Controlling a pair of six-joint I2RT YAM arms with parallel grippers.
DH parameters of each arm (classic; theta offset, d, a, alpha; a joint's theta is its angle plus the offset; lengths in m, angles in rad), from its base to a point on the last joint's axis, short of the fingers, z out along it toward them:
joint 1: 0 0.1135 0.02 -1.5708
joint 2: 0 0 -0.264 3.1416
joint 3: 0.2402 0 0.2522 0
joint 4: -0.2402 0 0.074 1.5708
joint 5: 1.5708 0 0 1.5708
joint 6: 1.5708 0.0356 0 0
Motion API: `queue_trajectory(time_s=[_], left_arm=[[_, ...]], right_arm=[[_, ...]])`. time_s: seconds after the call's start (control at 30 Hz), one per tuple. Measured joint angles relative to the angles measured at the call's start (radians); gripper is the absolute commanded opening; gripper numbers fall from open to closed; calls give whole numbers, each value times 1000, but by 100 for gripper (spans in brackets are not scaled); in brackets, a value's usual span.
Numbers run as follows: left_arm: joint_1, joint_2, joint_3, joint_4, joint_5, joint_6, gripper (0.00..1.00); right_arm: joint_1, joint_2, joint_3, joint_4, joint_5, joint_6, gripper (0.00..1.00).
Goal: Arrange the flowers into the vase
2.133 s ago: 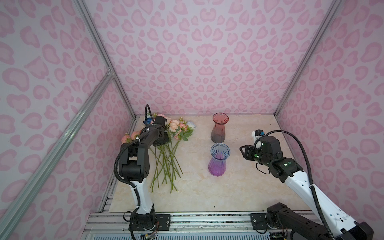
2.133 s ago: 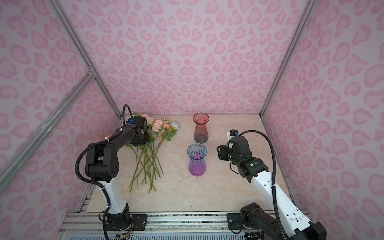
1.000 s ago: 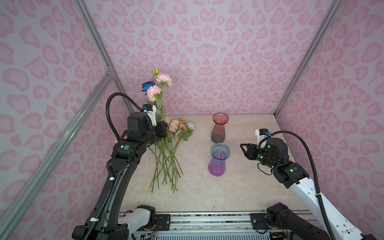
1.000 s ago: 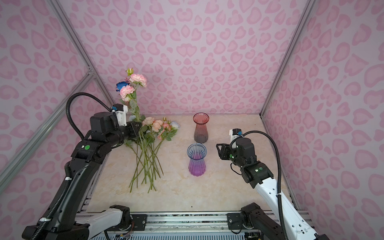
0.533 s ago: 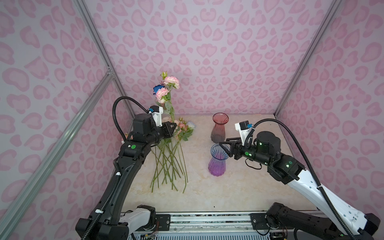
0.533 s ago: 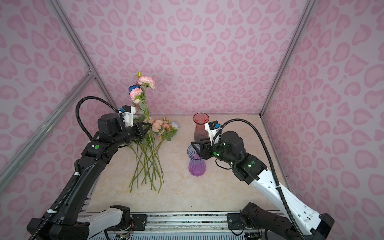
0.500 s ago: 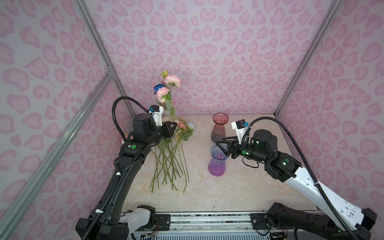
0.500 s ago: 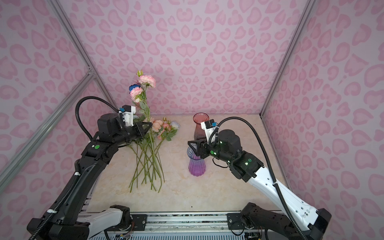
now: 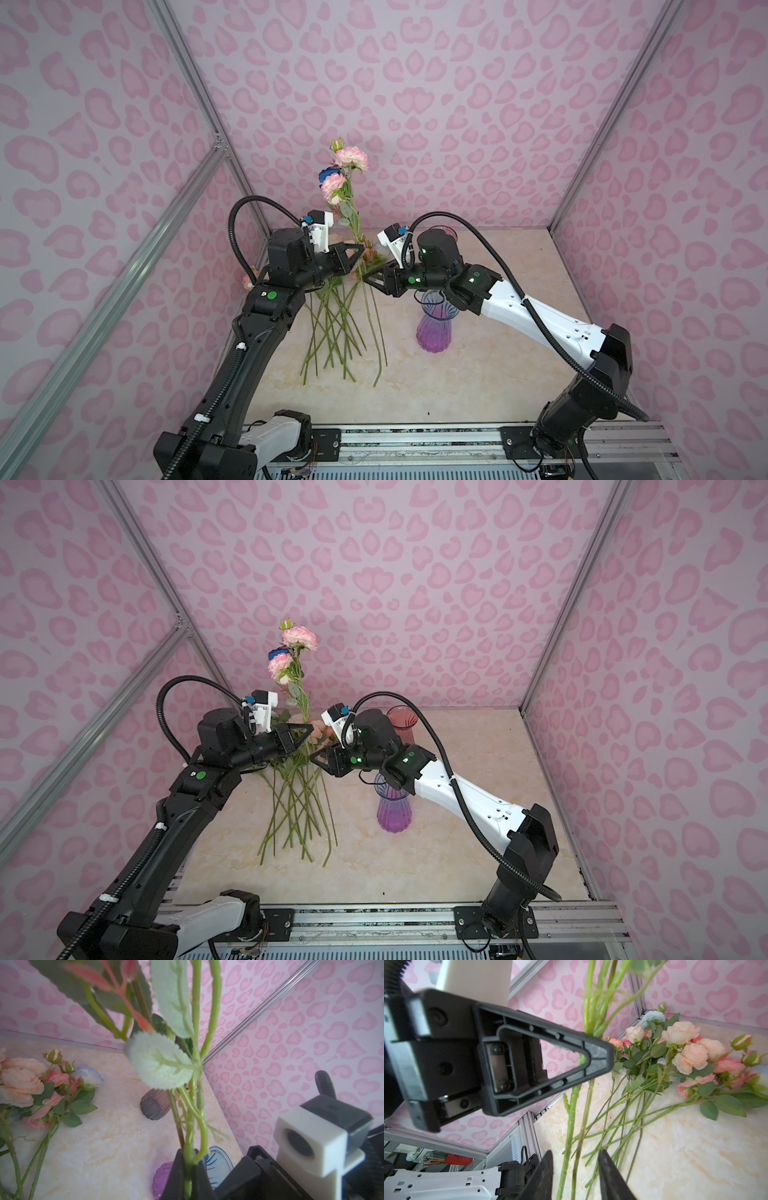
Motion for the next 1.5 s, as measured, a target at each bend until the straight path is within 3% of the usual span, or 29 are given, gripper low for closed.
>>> queue_trajectory(time_s=[0.07, 0.2, 0.33, 0.53, 0.67, 0.87, 1.07, 1.17, 1.33, 1.5], left_arm=[[0, 0, 0, 1, 2, 0, 4], [0, 0, -3, 1, 2, 2, 3], [0, 0, -10, 4, 2, 4, 4], [3, 0, -41, 31, 2, 4, 20], [3, -1, -68, 30, 6, 3, 23], [8, -1, -112, 55, 25, 3, 15], [7, 6, -182, 130, 80, -28, 25], [8, 8, -202, 164, 98, -34, 23], [9, 20, -224, 215, 113, -40, 4], [9, 13, -251, 240, 113, -39, 4]], right_arm=[[0, 11, -6, 14, -18, 13, 16], [0, 20, -16, 27, -40, 56, 0], [-2, 11, -47, 68, -44, 80, 0], [-12, 22, -67, 106, -47, 128, 0], [-22, 48, -66, 134, -24, 151, 0], [-41, 91, -48, 153, 4, 177, 0], [-44, 122, -32, 149, 13, 177, 0], [-42, 128, -27, 148, 20, 172, 0], [-44, 132, -22, 146, 23, 173, 0], [-45, 129, -28, 140, 18, 173, 0]])
